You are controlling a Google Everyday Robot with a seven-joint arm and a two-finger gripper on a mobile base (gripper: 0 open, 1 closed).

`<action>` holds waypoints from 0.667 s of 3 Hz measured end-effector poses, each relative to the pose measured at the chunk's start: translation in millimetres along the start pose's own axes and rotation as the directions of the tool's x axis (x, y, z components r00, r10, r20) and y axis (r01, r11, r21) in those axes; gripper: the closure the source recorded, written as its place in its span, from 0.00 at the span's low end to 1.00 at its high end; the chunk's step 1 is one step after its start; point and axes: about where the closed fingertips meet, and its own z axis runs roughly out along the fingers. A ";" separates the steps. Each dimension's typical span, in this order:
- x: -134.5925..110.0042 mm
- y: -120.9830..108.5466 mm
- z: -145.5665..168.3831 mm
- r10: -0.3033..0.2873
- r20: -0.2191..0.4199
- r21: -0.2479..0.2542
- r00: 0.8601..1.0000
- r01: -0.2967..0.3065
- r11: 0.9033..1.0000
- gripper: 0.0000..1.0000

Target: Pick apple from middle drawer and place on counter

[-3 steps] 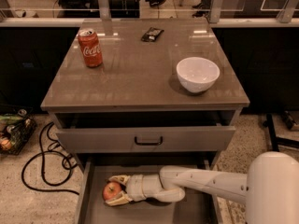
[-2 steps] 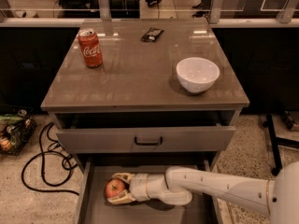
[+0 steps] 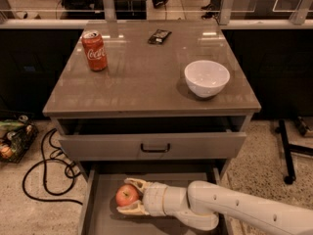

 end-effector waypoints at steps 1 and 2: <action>-50.0 5.9 -44.9 0.037 0.036 0.024 0.999 -0.038 0.999 1.00; -50.0 5.9 -44.9 0.037 0.036 0.024 0.999 -0.038 0.999 1.00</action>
Offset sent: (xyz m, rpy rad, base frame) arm -0.0370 -0.0323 0.0920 0.0736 0.0397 -0.0289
